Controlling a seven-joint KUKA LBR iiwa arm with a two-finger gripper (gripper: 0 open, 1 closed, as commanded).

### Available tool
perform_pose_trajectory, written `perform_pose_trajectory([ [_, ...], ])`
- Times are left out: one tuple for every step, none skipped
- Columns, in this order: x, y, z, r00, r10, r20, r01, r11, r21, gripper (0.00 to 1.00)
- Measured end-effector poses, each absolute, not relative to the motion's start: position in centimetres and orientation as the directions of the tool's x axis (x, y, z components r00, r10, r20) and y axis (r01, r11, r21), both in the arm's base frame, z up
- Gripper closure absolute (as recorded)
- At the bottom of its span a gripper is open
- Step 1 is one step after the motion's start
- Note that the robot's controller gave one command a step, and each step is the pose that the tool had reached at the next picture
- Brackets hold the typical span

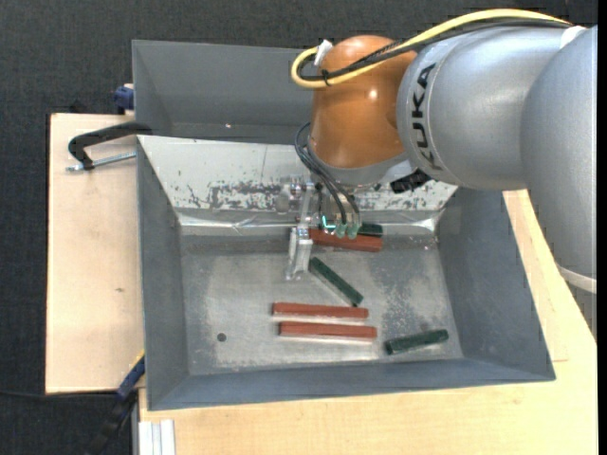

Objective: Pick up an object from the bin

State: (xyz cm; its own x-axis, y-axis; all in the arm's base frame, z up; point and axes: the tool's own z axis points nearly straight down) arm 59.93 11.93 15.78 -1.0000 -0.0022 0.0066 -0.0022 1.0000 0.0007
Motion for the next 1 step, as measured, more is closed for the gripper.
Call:
perform_pose_trajectory([
  [60.13, 11.87, 16.26, -1.0, 0.0, -0.002, 0.0, 1.0, 0.002, 0.0],
])
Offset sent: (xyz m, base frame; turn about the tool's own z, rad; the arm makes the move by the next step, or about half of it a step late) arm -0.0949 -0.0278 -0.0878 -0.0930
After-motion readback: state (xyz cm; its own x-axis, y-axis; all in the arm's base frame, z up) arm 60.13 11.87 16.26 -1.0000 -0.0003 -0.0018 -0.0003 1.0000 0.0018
